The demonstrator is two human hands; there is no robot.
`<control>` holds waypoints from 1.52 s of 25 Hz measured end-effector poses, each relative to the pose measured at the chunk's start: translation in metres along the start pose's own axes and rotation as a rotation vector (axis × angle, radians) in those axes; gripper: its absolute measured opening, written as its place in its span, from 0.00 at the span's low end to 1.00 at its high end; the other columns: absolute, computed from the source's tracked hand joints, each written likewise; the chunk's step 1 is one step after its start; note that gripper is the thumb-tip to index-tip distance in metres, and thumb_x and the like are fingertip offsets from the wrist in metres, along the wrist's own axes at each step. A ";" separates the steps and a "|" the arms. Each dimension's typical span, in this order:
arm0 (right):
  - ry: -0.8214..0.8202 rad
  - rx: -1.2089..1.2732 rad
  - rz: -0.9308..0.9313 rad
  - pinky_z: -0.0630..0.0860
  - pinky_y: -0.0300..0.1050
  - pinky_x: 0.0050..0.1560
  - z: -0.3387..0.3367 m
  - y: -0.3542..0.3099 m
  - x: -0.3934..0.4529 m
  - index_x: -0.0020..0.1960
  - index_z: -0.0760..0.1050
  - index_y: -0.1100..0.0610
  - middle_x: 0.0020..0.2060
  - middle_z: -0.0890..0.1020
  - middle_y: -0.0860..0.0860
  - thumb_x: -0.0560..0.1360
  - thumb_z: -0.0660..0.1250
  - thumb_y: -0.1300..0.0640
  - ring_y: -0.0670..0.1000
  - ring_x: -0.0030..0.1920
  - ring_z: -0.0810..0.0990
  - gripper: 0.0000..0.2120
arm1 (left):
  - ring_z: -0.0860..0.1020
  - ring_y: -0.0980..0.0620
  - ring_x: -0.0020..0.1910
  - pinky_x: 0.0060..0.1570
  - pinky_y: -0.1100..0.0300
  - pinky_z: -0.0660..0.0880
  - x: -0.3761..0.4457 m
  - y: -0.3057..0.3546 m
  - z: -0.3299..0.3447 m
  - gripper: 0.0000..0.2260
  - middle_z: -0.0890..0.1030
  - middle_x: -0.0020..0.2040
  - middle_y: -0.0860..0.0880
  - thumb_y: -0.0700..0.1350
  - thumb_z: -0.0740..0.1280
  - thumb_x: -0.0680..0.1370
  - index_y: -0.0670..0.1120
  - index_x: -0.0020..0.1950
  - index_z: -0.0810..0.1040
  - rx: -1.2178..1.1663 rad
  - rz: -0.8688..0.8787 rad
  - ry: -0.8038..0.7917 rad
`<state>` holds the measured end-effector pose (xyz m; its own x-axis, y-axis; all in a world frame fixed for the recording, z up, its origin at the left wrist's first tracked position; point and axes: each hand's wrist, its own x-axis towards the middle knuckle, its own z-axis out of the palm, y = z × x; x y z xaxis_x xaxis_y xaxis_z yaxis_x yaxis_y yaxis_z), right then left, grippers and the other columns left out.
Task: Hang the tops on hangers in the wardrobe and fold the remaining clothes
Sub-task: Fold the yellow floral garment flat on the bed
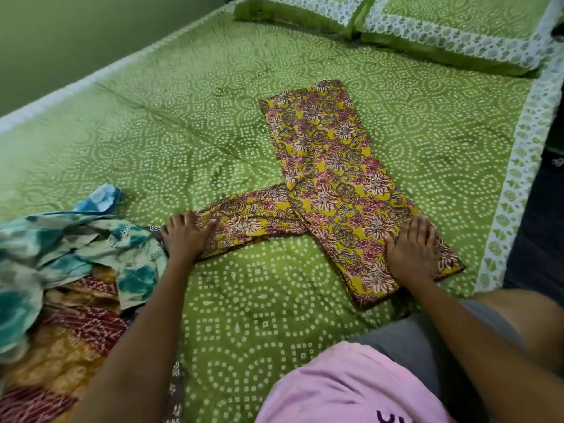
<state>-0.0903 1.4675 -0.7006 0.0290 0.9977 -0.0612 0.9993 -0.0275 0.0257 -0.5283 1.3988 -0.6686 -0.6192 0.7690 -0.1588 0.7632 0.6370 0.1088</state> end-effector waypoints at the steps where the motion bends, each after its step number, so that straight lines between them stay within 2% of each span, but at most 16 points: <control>1: 0.019 -0.049 -0.071 0.29 0.51 0.71 0.000 -0.006 -0.001 0.76 0.46 0.65 0.76 0.48 0.60 0.80 0.43 0.50 0.57 0.76 0.43 0.29 | 0.65 0.39 0.68 0.66 0.45 0.61 0.008 -0.002 -0.011 0.29 0.68 0.68 0.36 0.63 0.57 0.78 0.41 0.68 0.67 0.091 0.020 -0.057; 3: -0.019 -0.001 -0.217 0.37 0.51 0.74 -0.007 -0.023 -0.005 0.75 0.50 0.64 0.75 0.53 0.60 0.78 0.52 0.57 0.57 0.76 0.48 0.28 | 0.74 0.40 0.58 0.56 0.52 0.71 0.021 0.004 -0.034 0.21 0.76 0.58 0.36 0.56 0.59 0.79 0.38 0.57 0.75 0.114 0.079 -0.237; 5: -0.073 0.256 -0.248 0.59 0.49 0.70 -0.023 -0.047 -0.015 0.74 0.57 0.60 0.72 0.61 0.58 0.76 0.60 0.58 0.56 0.70 0.62 0.28 | 0.75 0.44 0.40 0.38 0.58 0.70 0.017 0.024 -0.058 0.15 0.78 0.41 0.38 0.48 0.62 0.80 0.38 0.40 0.76 -0.073 0.138 -0.408; 9: -0.393 0.882 -0.374 0.66 0.50 0.65 -0.062 -0.101 -0.021 0.75 0.53 0.52 0.72 0.61 0.52 0.69 0.73 0.51 0.51 0.68 0.63 0.42 | 0.74 0.54 0.25 0.26 0.63 0.72 -0.015 0.107 -0.094 0.07 0.77 0.27 0.50 0.46 0.67 0.74 0.45 0.39 0.74 -1.057 0.073 -0.717; 11: -0.504 1.156 -0.384 0.68 0.50 0.66 -0.074 -0.125 -0.016 0.73 0.59 0.54 0.68 0.69 0.52 0.64 0.78 0.52 0.49 0.65 0.69 0.43 | 0.79 0.56 0.28 0.29 0.63 0.77 -0.039 0.161 -0.105 0.08 0.81 0.30 0.51 0.45 0.60 0.78 0.44 0.43 0.75 -1.355 0.178 -0.937; 13: -0.345 1.415 -0.113 0.76 0.47 0.57 -0.088 -0.131 -0.006 0.60 0.73 0.59 0.55 0.80 0.53 0.68 0.76 0.53 0.51 0.54 0.78 0.24 | 0.83 0.50 0.42 0.46 0.56 0.80 -0.052 0.204 -0.109 0.13 0.83 0.44 0.45 0.48 0.58 0.78 0.41 0.54 0.75 -1.453 0.343 -1.123; 15: -0.166 1.654 0.337 0.74 0.45 0.54 -0.087 -0.114 0.016 0.60 0.74 0.62 0.51 0.78 0.53 0.75 0.68 0.53 0.51 0.53 0.77 0.18 | 0.81 0.47 0.51 0.53 0.54 0.75 -0.045 0.223 -0.095 0.14 0.81 0.52 0.44 0.49 0.59 0.78 0.41 0.55 0.75 -1.407 0.444 -1.010; 17: -0.214 1.831 0.587 0.73 0.46 0.56 -0.073 -0.080 0.033 0.63 0.68 0.62 0.53 0.74 0.53 0.78 0.63 0.55 0.51 0.53 0.76 0.17 | 0.78 0.47 0.54 0.50 0.58 0.71 -0.016 0.228 -0.067 0.10 0.79 0.52 0.45 0.47 0.62 0.79 0.43 0.53 0.77 -1.071 0.525 -0.561; 18: -0.276 1.955 0.646 0.76 0.40 0.49 -0.065 -0.062 0.036 0.59 0.67 0.60 0.51 0.73 0.53 0.79 0.62 0.56 0.49 0.48 0.79 0.11 | 0.77 0.47 0.54 0.49 0.59 0.71 0.000 0.227 -0.054 0.11 0.78 0.52 0.45 0.47 0.64 0.78 0.41 0.55 0.77 -0.843 0.584 -0.413; 20: -0.382 2.125 0.769 0.74 0.32 0.27 -0.054 -0.044 0.037 0.61 0.69 0.59 0.58 0.73 0.58 0.79 0.60 0.59 0.45 0.46 0.82 0.11 | 0.76 0.45 0.56 0.54 0.57 0.73 0.022 0.225 -0.027 0.24 0.78 0.56 0.41 0.54 0.66 0.73 0.39 0.62 0.75 -0.500 0.664 -0.421; 23: -0.448 2.084 0.800 0.75 0.30 0.31 -0.050 -0.039 0.045 0.67 0.67 0.62 0.67 0.66 0.58 0.78 0.63 0.60 0.55 0.64 0.72 0.19 | 0.79 0.46 0.50 0.54 0.55 0.76 0.044 0.227 -0.006 0.20 0.80 0.55 0.40 0.50 0.67 0.76 0.39 0.63 0.74 -0.387 0.645 -0.421; 26: -0.484 2.044 0.781 0.78 0.35 0.35 -0.056 -0.034 0.069 0.51 0.74 0.63 0.50 0.75 0.55 0.78 0.61 0.62 0.51 0.44 0.76 0.05 | 0.73 0.59 0.29 0.31 0.67 0.69 0.054 0.236 -0.008 0.11 0.77 0.31 0.51 0.48 0.66 0.77 0.41 0.44 0.80 -0.413 0.616 -0.433; 28: -0.328 2.120 0.851 0.77 0.37 0.38 -0.055 -0.025 0.091 0.49 0.75 0.60 0.54 0.78 0.56 0.78 0.62 0.60 0.48 0.41 0.75 0.05 | 0.68 0.62 0.23 0.28 0.67 0.63 0.061 0.236 -0.006 0.14 0.72 0.24 0.55 0.49 0.68 0.75 0.43 0.33 0.78 -0.391 0.616 -0.477; 33: -0.160 2.063 0.913 0.68 0.48 0.68 -0.047 -0.023 0.088 0.71 0.62 0.62 0.69 0.64 0.65 0.79 0.61 0.54 0.54 0.56 0.76 0.24 | 0.68 0.55 0.29 0.31 0.63 0.65 0.062 0.226 0.015 0.09 0.72 0.30 0.49 0.44 0.69 0.75 0.42 0.37 0.76 -0.569 0.613 -0.517; 36: 0.009 1.837 0.819 0.78 0.42 0.49 -0.049 -0.071 0.039 0.68 0.61 0.55 0.61 0.74 0.60 0.75 0.67 0.52 0.49 0.45 0.77 0.25 | 0.66 0.54 0.28 0.30 0.61 0.62 0.061 0.228 0.023 0.12 0.70 0.29 0.49 0.44 0.67 0.76 0.40 0.36 0.75 -0.563 0.637 -0.414; 38: -0.065 1.651 0.676 0.75 0.38 0.36 -0.045 -0.108 0.004 0.60 0.66 0.55 0.48 0.79 0.53 0.71 0.71 0.49 0.48 0.39 0.79 0.23 | 0.65 0.55 0.27 0.30 0.61 0.61 0.058 0.232 0.024 0.14 0.69 0.27 0.51 0.46 0.67 0.77 0.47 0.32 0.71 -0.528 0.626 -0.361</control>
<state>-0.1987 1.4776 -0.6584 0.3642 0.7848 -0.5015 -0.2017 -0.4592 -0.8651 -0.3831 1.5898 -0.6765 0.0457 0.9770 -0.2082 0.7017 0.1170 0.7028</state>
